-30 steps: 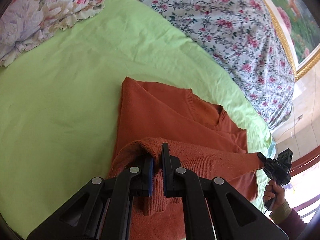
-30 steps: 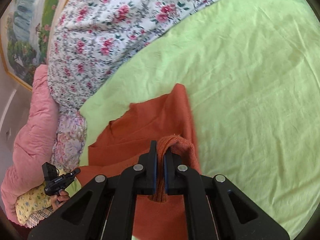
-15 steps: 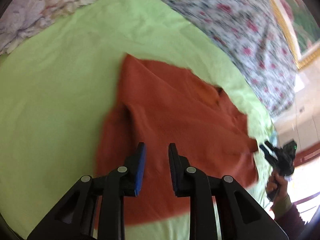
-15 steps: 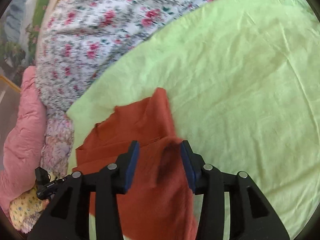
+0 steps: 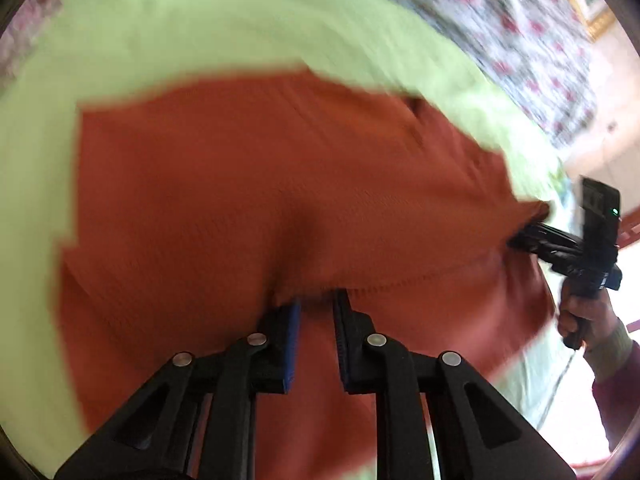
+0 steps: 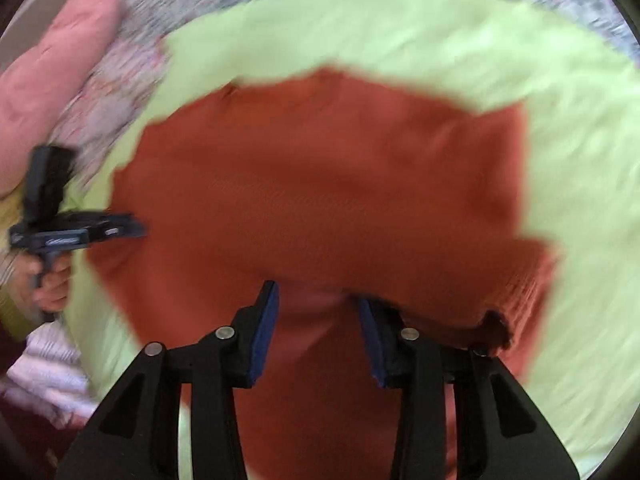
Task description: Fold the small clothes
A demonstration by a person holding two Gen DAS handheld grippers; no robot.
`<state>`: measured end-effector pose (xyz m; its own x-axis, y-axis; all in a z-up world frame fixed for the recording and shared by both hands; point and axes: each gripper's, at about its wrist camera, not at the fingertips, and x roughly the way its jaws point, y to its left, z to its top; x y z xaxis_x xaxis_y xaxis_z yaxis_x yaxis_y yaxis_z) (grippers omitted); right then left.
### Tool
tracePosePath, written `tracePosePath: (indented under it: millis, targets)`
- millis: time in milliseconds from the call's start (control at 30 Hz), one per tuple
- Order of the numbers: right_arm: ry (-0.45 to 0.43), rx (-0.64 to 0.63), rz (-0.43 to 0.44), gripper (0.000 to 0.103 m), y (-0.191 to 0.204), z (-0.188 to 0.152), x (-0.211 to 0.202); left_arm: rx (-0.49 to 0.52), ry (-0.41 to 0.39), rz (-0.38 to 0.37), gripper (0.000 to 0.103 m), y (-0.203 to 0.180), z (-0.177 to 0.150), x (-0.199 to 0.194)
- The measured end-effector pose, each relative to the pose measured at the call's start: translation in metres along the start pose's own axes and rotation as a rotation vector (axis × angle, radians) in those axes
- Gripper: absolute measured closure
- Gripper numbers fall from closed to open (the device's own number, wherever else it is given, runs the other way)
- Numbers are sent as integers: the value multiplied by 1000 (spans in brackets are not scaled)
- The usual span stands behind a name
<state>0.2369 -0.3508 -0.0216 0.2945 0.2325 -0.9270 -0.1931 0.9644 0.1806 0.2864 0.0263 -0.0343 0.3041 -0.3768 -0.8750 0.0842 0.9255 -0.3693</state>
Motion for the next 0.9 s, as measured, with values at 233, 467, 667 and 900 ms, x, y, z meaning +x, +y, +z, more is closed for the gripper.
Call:
tracePosePath:
  millis: [233,467,667,900]
  targets:
    - [-218,271,-79,60,-78,55,-29,-142,-186,160,71,41,77,-24]
    - [-246,274,-60,60,-66,40,-53,-252,-261,186,69,71,68,-60]
    - [-241,281,-28,60,-46,4,-69,-270,-290,211,69,73,23,-95]
    - [-226,291,4,60,-17,-22,-71,-149,-216,88,69,31,4,-79]
